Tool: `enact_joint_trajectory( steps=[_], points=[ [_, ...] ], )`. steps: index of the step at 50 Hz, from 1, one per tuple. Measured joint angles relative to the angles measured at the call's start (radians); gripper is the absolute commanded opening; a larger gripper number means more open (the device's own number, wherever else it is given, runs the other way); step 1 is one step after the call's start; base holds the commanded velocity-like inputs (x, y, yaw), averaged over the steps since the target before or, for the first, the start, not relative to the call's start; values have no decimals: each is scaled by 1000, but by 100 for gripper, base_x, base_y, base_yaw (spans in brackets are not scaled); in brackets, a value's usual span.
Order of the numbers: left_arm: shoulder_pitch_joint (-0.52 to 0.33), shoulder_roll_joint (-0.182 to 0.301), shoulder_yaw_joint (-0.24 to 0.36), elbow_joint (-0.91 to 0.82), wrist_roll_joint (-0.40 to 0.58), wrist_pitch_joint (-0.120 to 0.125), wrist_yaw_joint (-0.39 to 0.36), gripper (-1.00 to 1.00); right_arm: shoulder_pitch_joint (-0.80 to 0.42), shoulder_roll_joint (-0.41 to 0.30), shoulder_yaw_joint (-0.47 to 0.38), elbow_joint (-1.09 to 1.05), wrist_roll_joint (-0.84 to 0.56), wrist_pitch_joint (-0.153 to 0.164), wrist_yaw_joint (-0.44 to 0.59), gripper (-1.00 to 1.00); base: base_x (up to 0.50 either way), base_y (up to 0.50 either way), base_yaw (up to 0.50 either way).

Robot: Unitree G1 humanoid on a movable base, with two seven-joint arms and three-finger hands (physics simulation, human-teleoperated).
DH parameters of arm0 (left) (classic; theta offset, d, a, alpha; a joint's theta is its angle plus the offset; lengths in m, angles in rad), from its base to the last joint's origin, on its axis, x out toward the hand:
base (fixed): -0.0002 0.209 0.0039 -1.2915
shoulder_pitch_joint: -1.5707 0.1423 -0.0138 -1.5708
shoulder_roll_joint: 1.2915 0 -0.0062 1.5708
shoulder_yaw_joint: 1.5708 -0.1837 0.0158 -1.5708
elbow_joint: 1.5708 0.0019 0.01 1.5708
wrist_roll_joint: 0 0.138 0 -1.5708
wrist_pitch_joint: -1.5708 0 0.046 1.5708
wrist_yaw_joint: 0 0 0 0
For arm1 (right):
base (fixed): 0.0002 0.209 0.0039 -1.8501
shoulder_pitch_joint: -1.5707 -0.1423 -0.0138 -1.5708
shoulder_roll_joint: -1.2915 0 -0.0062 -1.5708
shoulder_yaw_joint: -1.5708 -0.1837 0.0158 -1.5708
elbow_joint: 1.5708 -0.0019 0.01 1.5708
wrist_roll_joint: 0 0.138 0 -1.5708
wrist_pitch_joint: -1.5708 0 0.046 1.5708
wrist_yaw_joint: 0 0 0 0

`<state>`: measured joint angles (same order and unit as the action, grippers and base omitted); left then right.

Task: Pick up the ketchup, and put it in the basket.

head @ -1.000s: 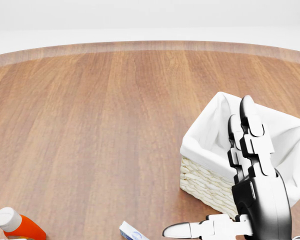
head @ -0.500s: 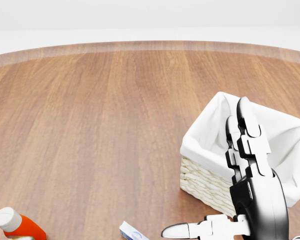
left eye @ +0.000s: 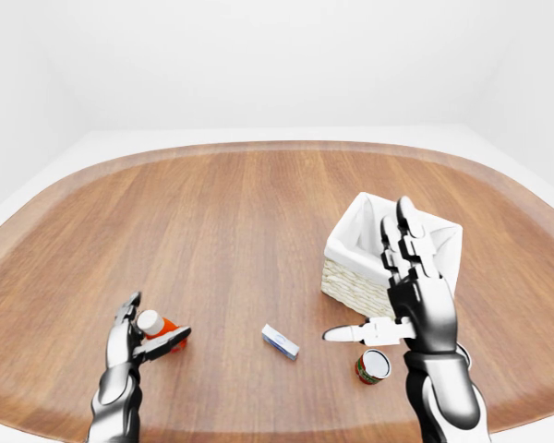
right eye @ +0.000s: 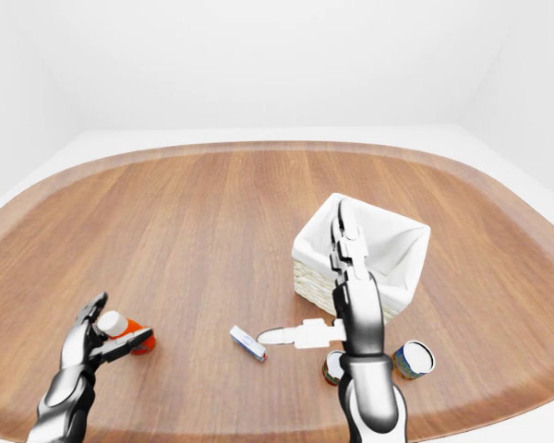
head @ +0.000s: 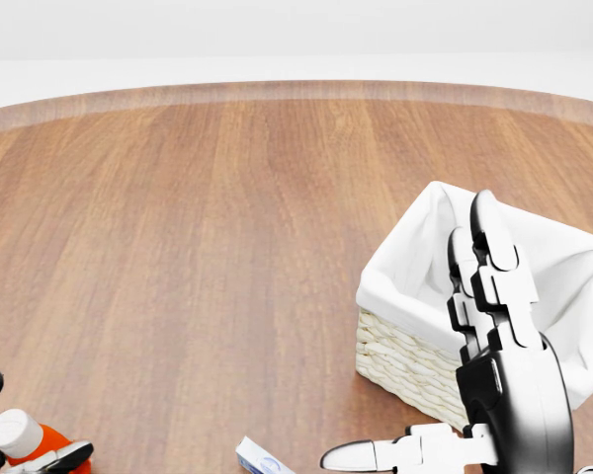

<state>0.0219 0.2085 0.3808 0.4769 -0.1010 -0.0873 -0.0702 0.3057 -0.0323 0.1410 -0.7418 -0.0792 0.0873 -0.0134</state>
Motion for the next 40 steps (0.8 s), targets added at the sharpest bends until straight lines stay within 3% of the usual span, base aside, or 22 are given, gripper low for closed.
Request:
enact_joint_trajectory(
  steps=[6,28,35,40],
  points=[
    [-36,37,-16,76,-17,0,20,-93,0,1,0,-1,0,0,0,100,0,0,0],
    [-91,64,-47,151,9,0,27,-93,5,-3,13,-3,-4,0,-3,100,0,0,0],
    [-65,49,-57,110,15,0,22,-94,6,-4,15,-7,-4,0,-5,100,0,0,0],
    [-8,11,-64,-29,17,0,-1,-94,8,-5,14,-10,-4,0,-6,100,0,0,0]
  ],
)
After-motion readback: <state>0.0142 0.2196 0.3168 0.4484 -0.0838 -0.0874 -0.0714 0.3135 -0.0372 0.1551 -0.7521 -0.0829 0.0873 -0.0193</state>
